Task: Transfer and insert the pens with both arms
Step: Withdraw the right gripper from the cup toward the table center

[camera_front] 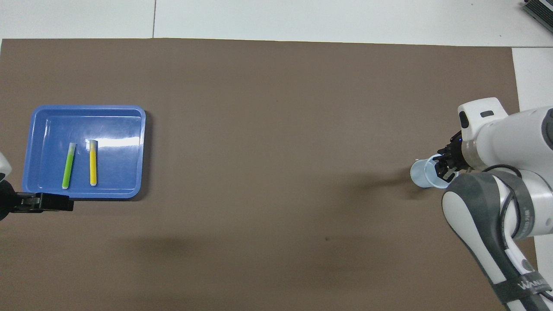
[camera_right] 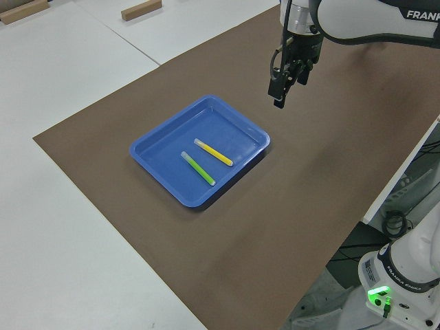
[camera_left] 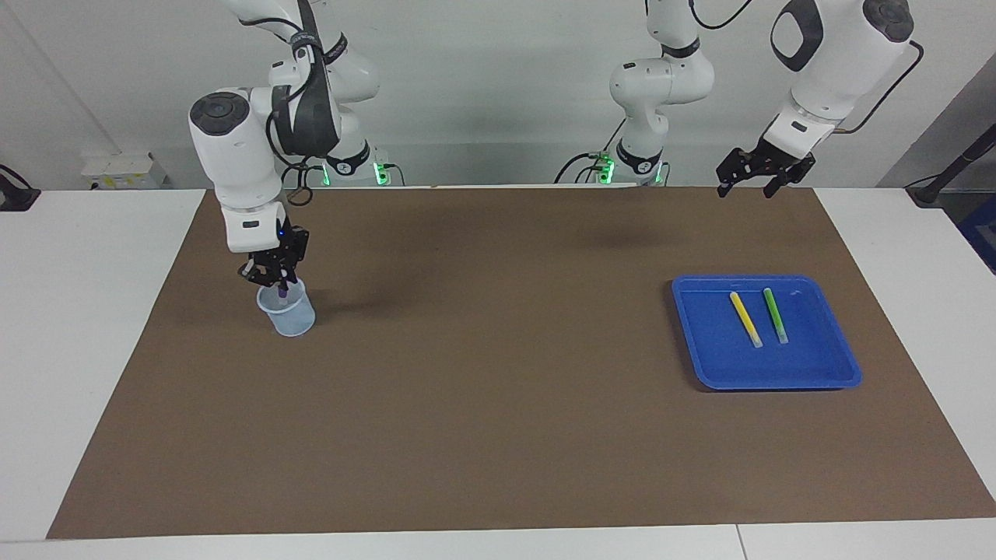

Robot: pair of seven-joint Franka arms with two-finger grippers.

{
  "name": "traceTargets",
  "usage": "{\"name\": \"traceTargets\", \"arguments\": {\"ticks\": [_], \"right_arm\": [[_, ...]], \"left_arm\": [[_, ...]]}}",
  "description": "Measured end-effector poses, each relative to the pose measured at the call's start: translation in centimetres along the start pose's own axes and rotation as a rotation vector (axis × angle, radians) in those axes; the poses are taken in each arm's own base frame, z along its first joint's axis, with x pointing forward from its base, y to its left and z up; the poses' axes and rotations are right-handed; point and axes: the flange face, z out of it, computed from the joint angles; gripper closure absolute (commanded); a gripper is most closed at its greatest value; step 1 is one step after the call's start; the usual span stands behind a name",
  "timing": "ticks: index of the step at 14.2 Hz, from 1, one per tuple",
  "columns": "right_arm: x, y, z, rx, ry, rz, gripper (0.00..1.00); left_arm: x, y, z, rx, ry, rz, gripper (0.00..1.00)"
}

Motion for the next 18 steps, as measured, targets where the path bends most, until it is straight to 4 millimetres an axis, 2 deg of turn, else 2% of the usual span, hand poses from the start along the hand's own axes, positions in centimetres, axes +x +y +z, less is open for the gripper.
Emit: {"name": "traceTargets", "arguments": {"ticks": [5,7,10,14,17,18], "right_arm": [[0.2,-0.2,0.2,0.003,0.005,0.000,0.00],[0.9,-0.5,-0.8,0.035,0.054,0.035,0.00],[3.9,-2.5,-3.7,0.150,0.152,0.210,0.00],[8.8,-6.9,-5.6,0.365,0.251,0.495,0.00],[11.0,-9.0,-8.9,0.481,0.263,0.664,0.00],[12.1,-10.3,-9.8,0.498,0.250,0.728,0.00]], "left_arm": [[0.0,-1.7,-0.4,0.029,0.010,0.055,0.00],[0.2,-1.8,-0.6,0.032,0.021,0.061,0.00],[0.9,-1.8,-0.7,0.037,0.042,0.066,0.00],[1.7,-1.5,-0.5,0.046,0.073,0.091,0.00],[2.1,-1.6,0.9,0.047,0.074,0.103,0.00],[2.3,-1.8,1.6,0.048,0.076,0.113,0.00]]}}
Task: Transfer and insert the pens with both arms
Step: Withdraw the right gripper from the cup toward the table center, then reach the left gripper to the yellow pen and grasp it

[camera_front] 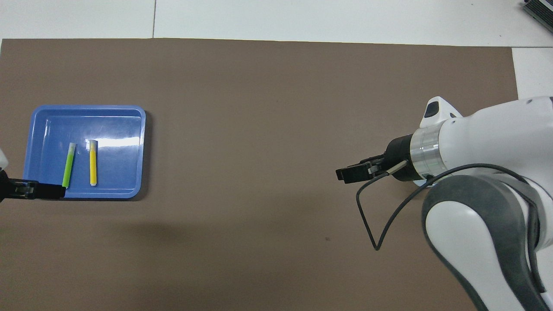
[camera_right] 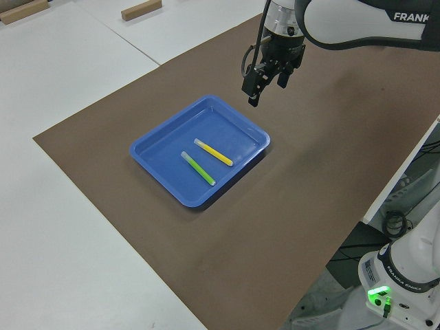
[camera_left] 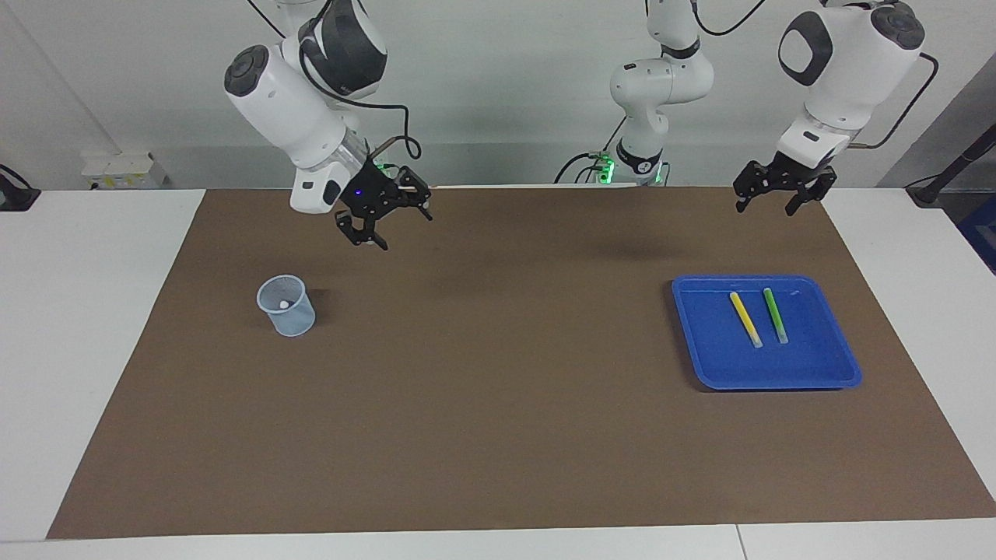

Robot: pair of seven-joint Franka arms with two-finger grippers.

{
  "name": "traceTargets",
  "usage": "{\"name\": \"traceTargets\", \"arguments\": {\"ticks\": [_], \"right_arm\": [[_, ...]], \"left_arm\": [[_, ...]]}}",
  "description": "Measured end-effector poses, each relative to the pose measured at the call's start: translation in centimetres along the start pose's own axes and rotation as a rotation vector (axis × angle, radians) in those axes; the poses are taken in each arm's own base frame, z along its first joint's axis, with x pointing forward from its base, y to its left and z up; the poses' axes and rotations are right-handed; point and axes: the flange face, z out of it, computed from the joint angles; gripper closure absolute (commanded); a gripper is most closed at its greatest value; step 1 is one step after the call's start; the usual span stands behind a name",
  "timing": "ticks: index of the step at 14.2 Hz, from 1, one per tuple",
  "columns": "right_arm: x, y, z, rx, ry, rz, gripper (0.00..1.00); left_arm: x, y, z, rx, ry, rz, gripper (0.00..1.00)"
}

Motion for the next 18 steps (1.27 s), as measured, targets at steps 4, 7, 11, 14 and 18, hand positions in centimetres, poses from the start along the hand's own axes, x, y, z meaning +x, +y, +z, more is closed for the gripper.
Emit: {"name": "traceTargets", "arguments": {"ticks": [4,7,11,14,18], "right_arm": [[-0.3,-6.5,1.3,0.039,0.001,0.262,0.00],[-0.5,-8.6,1.3,0.061,0.001,0.315,0.00],[-0.9,-11.1,2.3,0.072,0.017,0.418,0.00],[-0.8,-10.9,2.4,0.072,0.017,0.429,0.00],[-0.9,-10.8,2.5,0.071,0.015,0.432,0.00]], "left_arm": [[0.3,-1.5,2.8,0.005,0.017,0.040,0.00],[1.2,-2.2,4.6,0.007,0.020,0.041,0.00],[2.5,-4.3,7.4,0.013,0.031,0.051,0.01],[3.5,-5.4,9.4,0.021,0.047,0.051,0.01],[5.5,-6.1,13.7,0.033,0.070,0.052,0.03]]}}
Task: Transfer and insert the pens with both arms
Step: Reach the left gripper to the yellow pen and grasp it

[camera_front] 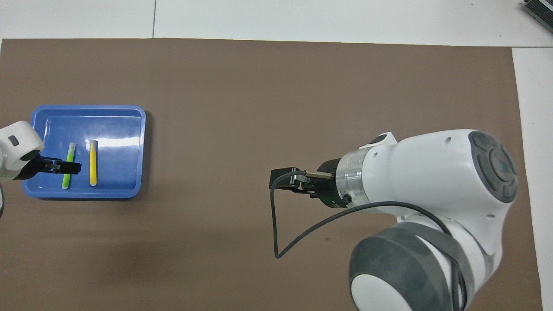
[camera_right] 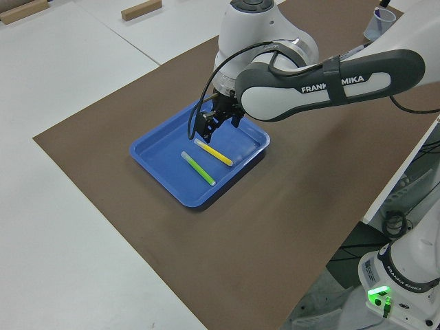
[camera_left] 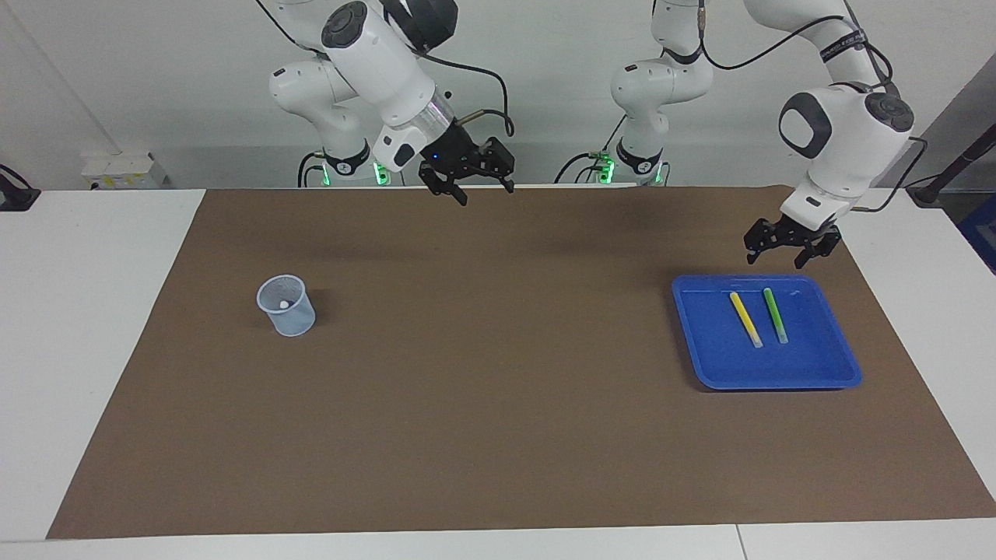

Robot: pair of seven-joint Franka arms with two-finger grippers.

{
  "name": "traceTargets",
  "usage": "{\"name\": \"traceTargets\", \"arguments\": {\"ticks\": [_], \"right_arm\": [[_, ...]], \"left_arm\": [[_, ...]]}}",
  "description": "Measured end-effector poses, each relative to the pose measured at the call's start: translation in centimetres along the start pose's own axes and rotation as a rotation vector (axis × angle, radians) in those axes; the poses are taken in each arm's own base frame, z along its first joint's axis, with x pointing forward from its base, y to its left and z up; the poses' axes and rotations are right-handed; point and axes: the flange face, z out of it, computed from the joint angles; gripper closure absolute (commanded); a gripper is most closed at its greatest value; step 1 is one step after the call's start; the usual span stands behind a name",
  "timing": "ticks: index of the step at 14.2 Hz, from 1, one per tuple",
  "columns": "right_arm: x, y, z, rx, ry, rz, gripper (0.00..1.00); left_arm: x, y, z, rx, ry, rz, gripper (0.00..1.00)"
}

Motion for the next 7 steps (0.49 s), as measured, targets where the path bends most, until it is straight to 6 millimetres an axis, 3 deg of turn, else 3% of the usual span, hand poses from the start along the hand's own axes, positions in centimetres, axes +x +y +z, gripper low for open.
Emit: {"name": "traceTargets", "arguments": {"ticks": [7], "right_arm": [[-0.7,-0.5,0.7,-0.005,-0.012,0.065,0.00]], "left_arm": [[1.2,-0.3,5.8,0.004,0.002,0.003,0.07]]}}
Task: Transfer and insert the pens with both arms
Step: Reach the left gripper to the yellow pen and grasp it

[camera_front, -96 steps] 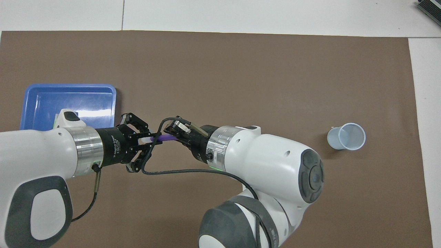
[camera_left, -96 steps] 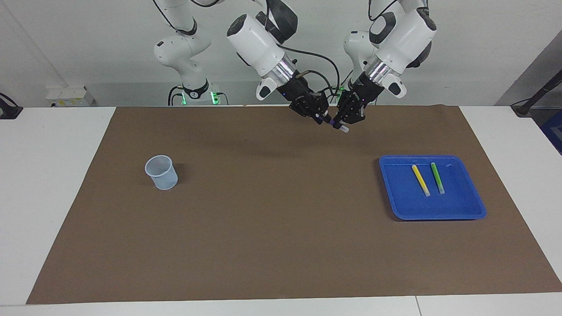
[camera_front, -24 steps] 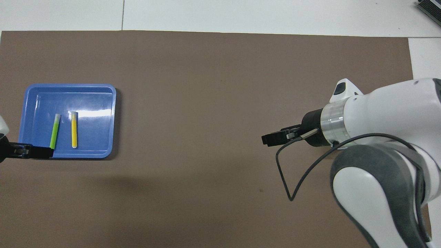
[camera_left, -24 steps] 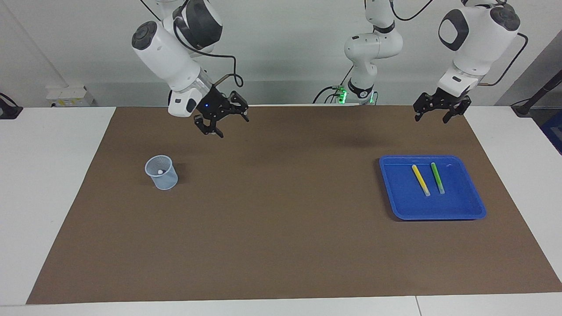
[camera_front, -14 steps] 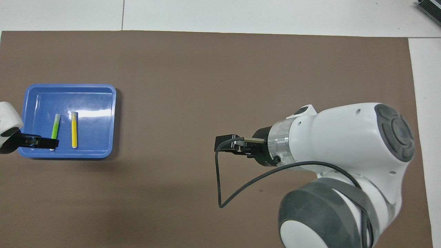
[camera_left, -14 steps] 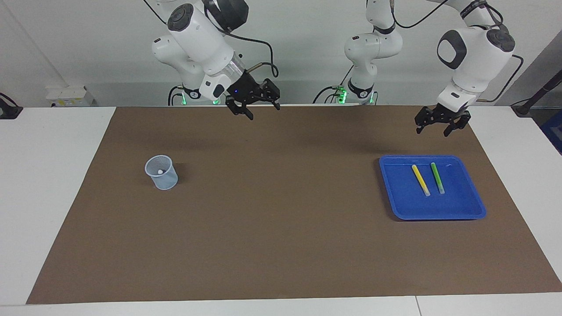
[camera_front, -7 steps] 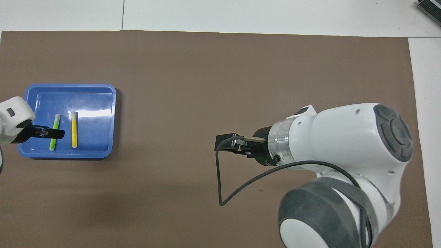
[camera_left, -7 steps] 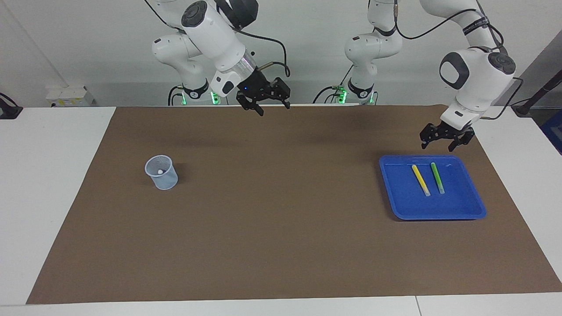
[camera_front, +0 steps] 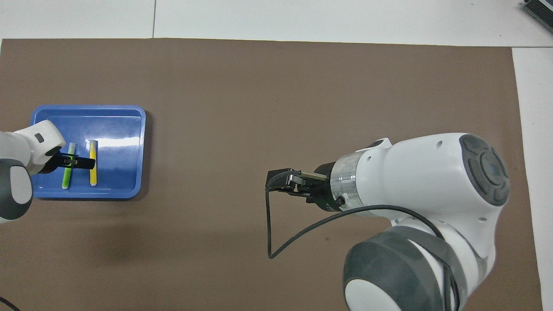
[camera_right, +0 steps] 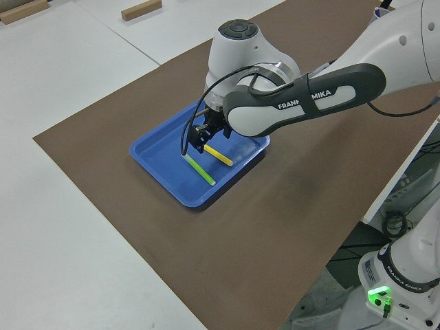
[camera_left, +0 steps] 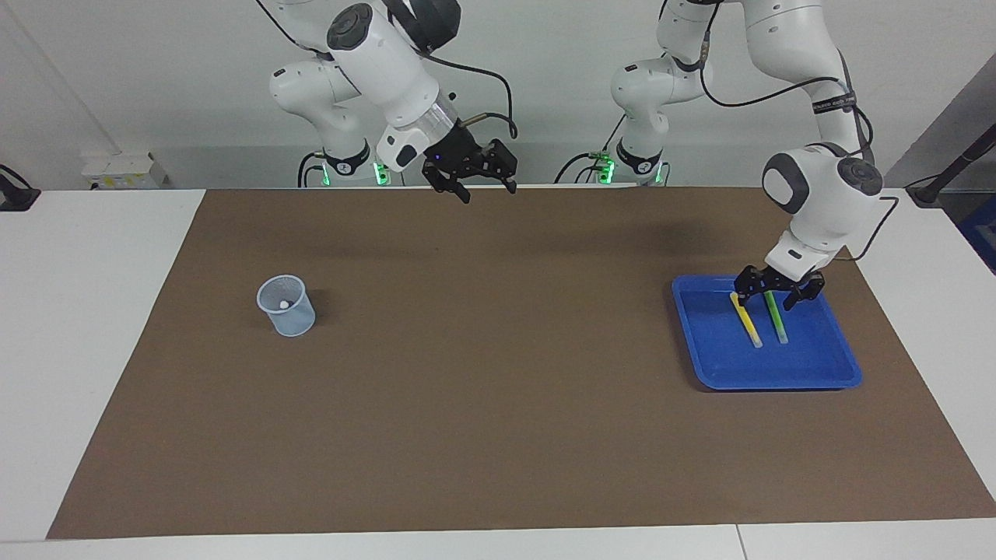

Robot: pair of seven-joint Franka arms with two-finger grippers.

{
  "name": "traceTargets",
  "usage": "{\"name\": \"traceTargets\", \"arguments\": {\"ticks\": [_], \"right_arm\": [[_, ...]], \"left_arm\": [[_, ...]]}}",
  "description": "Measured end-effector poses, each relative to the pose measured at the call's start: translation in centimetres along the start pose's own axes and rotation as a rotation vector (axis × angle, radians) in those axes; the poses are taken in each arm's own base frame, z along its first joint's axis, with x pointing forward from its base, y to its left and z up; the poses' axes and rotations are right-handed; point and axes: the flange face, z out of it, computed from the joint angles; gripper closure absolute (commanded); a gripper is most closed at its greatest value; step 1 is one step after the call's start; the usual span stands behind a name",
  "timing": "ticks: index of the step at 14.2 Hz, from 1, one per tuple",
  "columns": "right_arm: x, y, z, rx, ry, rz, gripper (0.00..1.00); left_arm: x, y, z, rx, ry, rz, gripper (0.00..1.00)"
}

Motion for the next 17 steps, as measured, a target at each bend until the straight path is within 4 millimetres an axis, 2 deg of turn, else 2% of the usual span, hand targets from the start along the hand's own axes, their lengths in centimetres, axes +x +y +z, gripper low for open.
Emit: {"name": "traceTargets", "arguments": {"ticks": [4,6,7,8,9,10,11,17], "right_arm": [[0.0,0.1,0.0,-0.001,-0.001,0.002,0.00],[0.1,0.1,0.1,-0.001,-0.001,0.003,0.00],[0.1,0.1,0.1,-0.001,-0.001,0.003,0.00],[0.1,0.1,0.1,-0.002,-0.001,0.003,0.00],[0.1,0.1,0.1,-0.002,-0.001,0.003,0.00],[0.1,0.1,0.1,-0.002,-0.001,0.003,0.00],[0.0,0.1,0.1,-0.002,-0.001,0.003,0.00],[0.0,0.1,0.2,-0.003,-0.003,0.002,0.00]], "left_arm": [[0.1,0.0,3.5,-0.005,-0.015,0.001,0.16],[0.2,0.1,4.1,-0.006,-0.018,0.003,0.26],[0.2,0.1,4.1,-0.006,-0.017,0.003,0.35],[0.3,0.1,4.0,-0.004,-0.013,0.004,0.49],[0.3,0.0,3.8,-0.002,-0.008,0.002,0.66],[0.3,0.0,3.7,-0.002,-0.008,-0.003,0.88],[0.4,-0.1,3.7,0.000,-0.004,-0.010,1.00],[0.5,0.0,3.3,0.002,0.005,-0.054,1.00]]}}
